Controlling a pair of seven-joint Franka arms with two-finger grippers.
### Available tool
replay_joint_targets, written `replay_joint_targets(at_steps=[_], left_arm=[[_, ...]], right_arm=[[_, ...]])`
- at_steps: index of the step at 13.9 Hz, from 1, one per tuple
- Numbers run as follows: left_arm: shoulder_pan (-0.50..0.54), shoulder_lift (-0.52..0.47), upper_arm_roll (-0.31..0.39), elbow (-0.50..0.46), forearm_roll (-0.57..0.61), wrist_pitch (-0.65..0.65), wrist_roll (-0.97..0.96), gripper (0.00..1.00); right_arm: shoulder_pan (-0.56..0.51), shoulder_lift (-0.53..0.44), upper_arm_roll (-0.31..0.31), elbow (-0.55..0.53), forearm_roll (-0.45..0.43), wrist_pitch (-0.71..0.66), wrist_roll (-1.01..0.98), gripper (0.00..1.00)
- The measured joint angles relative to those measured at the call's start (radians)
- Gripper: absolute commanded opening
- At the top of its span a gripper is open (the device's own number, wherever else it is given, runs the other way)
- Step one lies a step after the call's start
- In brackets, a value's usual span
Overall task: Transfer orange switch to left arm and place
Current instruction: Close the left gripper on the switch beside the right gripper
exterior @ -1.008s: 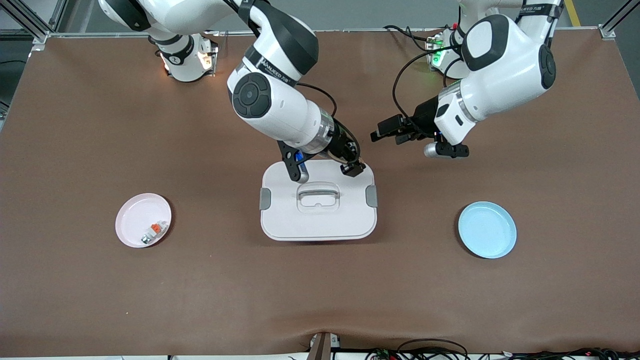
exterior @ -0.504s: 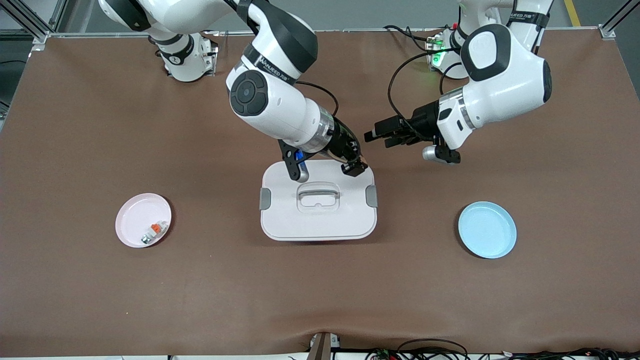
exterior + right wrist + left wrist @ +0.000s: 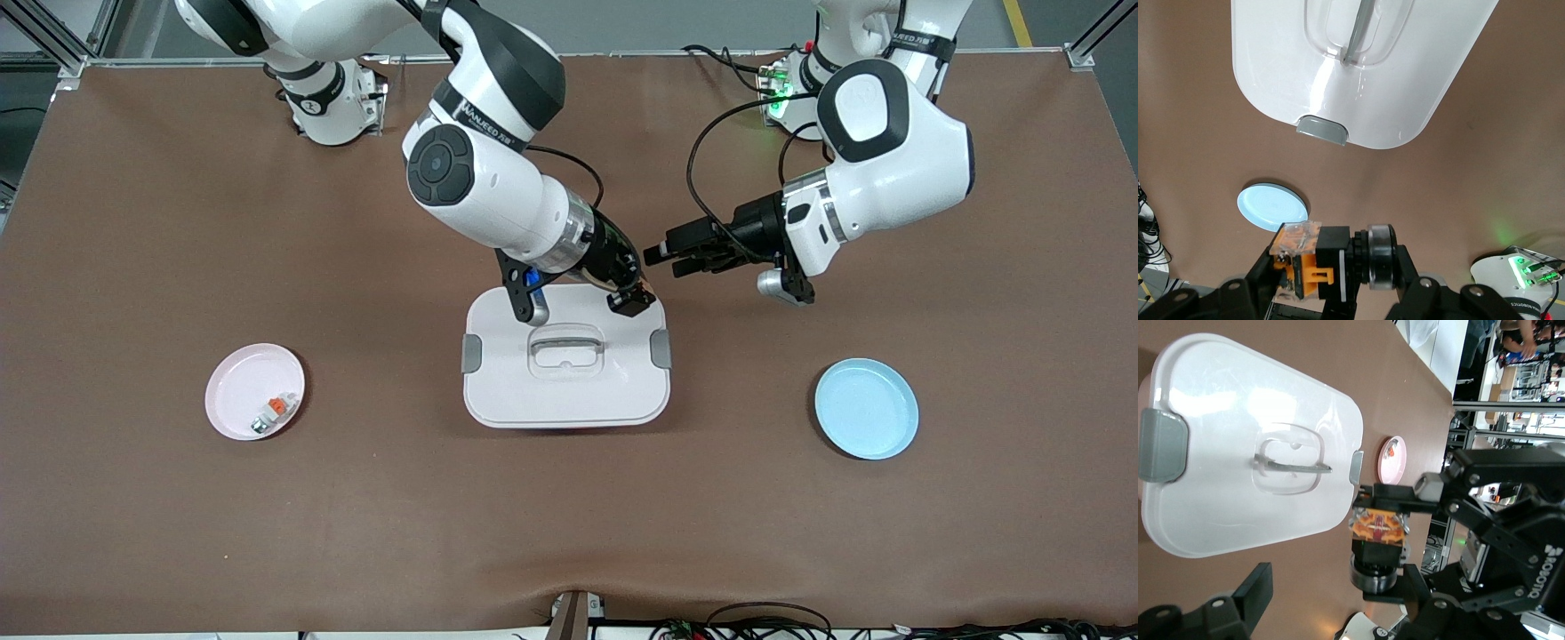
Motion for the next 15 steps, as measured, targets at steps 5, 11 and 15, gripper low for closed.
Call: replay_joint_targets(at_steps=[5,11,15], left_arm=[[-0.001,0.009,-0.013,0.001,-0.036,0.018,0.009,0.86],[-0.008,0.022,-0.028,0.001,-0.112,0.068,0.053,0.83],[-0.046,0.048,-0.033,0.002,-0.156,0.137,0.088,0.54]], right_arm=[[0.000,0.002,0.000,0.000,0.001,0.001,0.003,0.00],[0.000,0.003,0.000,0.000,0.001,0.016,0.005,0.00],[0.000,0.003,0.000,0.000,0.002,0.019,0.005,0.00]])
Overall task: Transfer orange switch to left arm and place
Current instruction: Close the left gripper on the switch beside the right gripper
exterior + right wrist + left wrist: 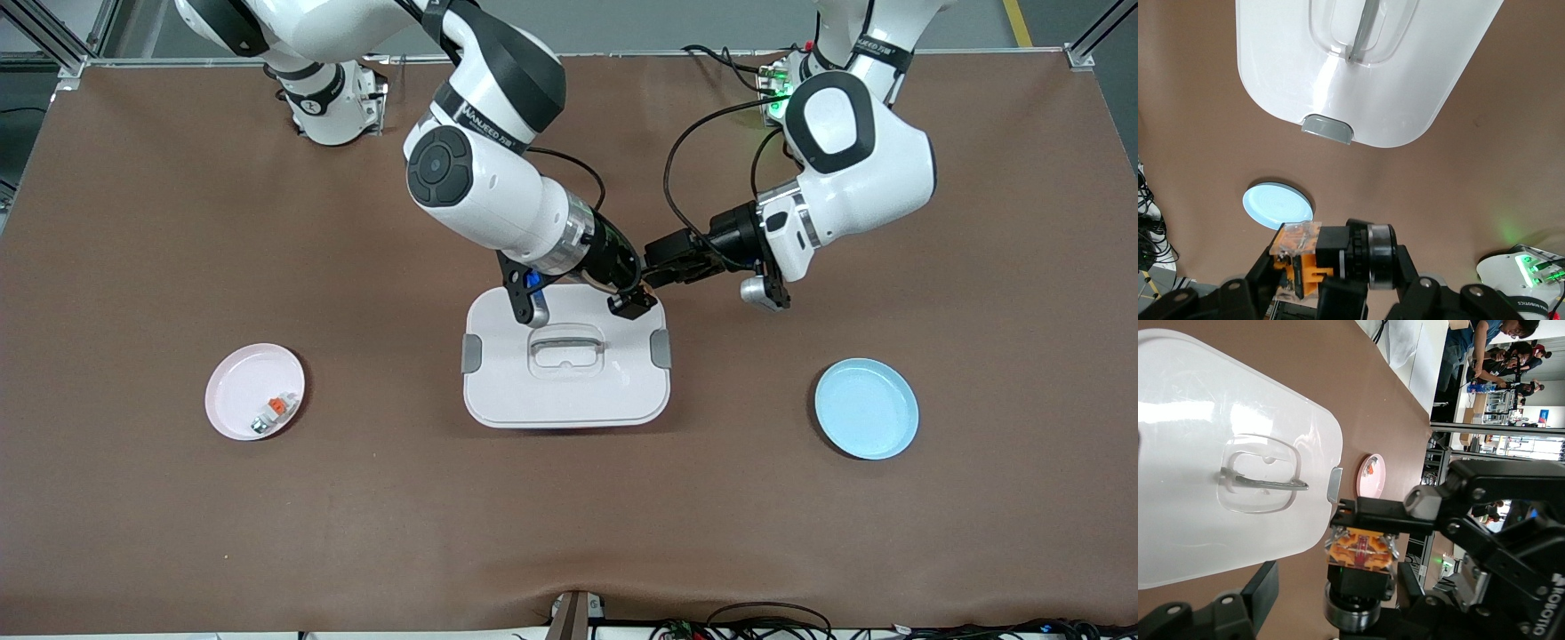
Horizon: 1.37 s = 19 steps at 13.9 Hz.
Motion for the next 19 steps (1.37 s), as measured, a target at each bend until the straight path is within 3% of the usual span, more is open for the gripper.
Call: replay_joint_targets(at_steps=[4,10,12,17,19], left_arm=[[-0.002,0.007,0.000,0.015,-0.008,0.004,0.022,0.01],[-0.002,0.007,0.000,0.016,-0.008,0.005,0.023,0.00],[-0.002,0.007,0.000,0.018,-0.008,0.005,0.022,0.00],[0.001,0.006,0.000,0.022,0.001,0.007,0.010,0.00],[0.004,0.001,0.000,0.023,0.079,0.009,-0.043,0.00]], right_arm=[[0.002,0.009,-0.001,0.000,0.000,0.004,0.000,0.00],[0.002,0.009,-0.001,0.000,0.000,0.004,0.000,0.00],[0.002,0.009,-0.002,0.003,0.000,0.004,0.001,1.00],[0.002,0.009,-0.003,0.011,0.000,0.006,0.001,1.00],[0.002,0.009,-0.003,0.013,0.000,0.006,0.001,1.00]])
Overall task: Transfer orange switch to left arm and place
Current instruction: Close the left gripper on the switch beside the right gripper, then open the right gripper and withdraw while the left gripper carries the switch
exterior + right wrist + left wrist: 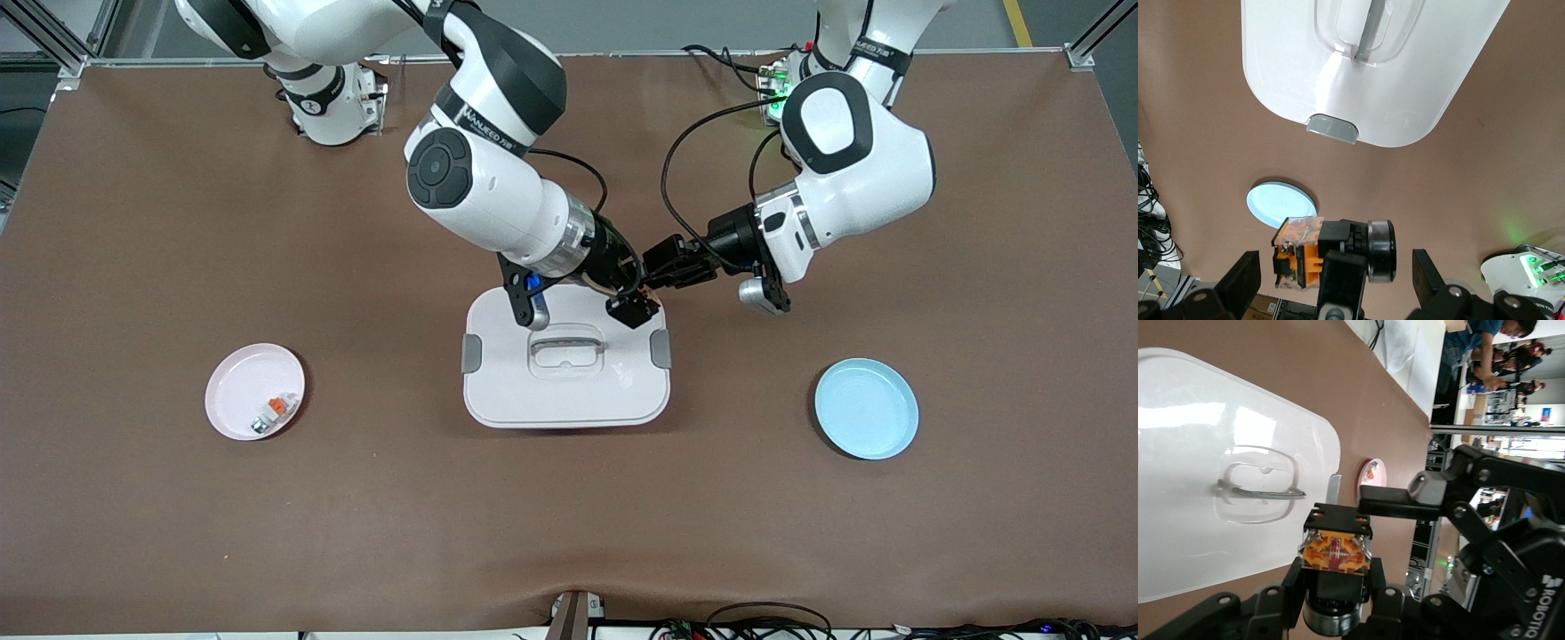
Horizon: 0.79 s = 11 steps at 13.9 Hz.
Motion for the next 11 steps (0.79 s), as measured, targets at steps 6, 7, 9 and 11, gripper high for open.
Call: replay_joint_targets(at_steps=[6,7,9,11], left_arm=[[0.091,-0.049,0.002,0.000,0.295,-0.111,-0.155,0.00],[0.127,-0.059,0.002,0.000,0.364,-0.161,-0.162,0.00],[0.211,-0.072,0.005,0.000,0.503,-0.264,-0.164,0.00],[0.273,-0.074,0.007,0.000,0.629,-0.325,-0.164,0.00]], right_arm=[[0.000,0.000,-0.005,0.000,-0.005,-0.017,-0.059,1.00],[-0.001,0.000,-0.010,0.000,-0.006,-0.043,-0.119,1.00],[-0.009,-0.001,-0.019,0.002,-0.028,-0.121,-0.254,1.00],[-0.034,-0.006,-0.023,0.006,-0.060,-0.212,-0.383,1.00]])
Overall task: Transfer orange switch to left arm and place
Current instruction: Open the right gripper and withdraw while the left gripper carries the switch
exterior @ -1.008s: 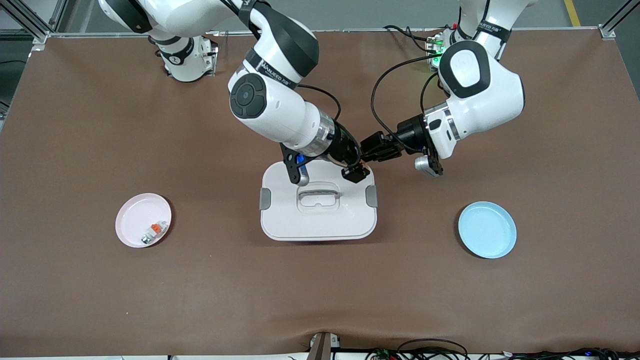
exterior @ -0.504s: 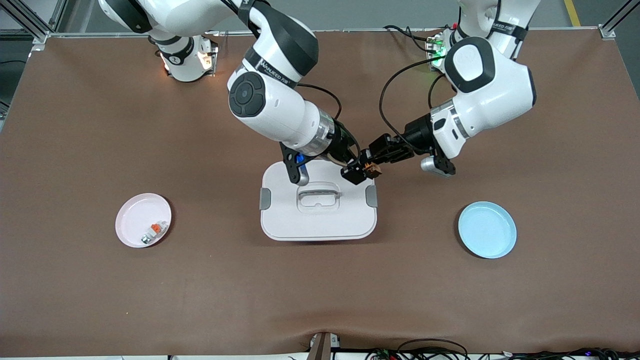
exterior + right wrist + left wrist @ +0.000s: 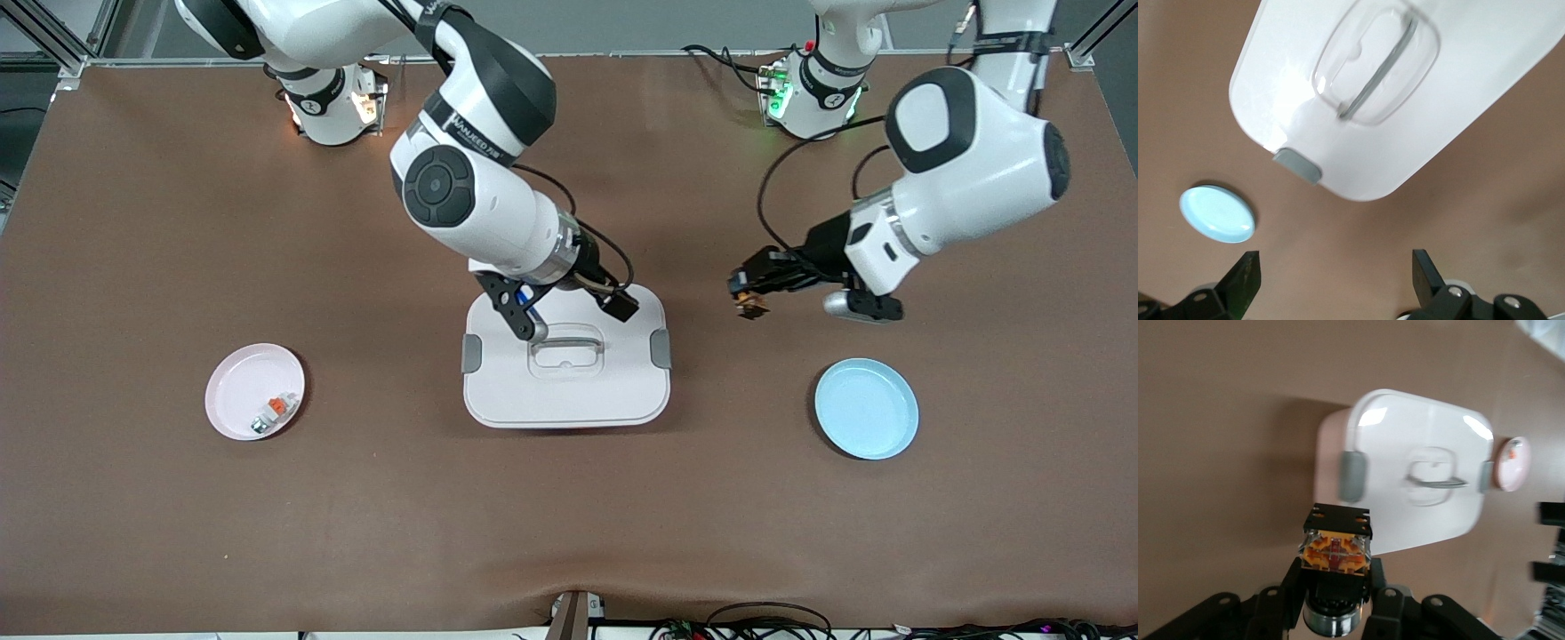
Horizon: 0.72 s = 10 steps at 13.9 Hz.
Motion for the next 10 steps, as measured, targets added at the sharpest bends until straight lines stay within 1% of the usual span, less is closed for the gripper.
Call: replay_joint_targets(at_steps=[2,4,6,8,10], left_arm=[[0.055,0.001,0.002,-0.002,0.135,-0.036,0.000,0.00],[0.109,0.009,0.003,-0.008,0.241,-0.052,0.000,0.00],[0.152,0.037,0.004,-0.011,0.294,-0.054,0.000,0.00],[0.186,0.077,0.004,-0.012,0.316,-0.050,0.000,0.00],[0.208,0.118,0.005,-0.012,0.370,-0.026,0.000,0.00]], right_arm=[[-0.034,-0.004,-0.001,0.009,-0.031,-0.080,-0.124,1.00],[-0.068,-0.019,-0.002,0.014,-0.076,-0.141,-0.244,1.00],[-0.097,-0.043,-0.002,0.014,-0.113,-0.224,-0.346,1.00],[-0.133,-0.068,-0.004,0.014,-0.152,-0.293,-0.458,1.00],[-0.179,-0.091,-0.005,0.014,-0.186,-0.351,-0.595,1.00]])
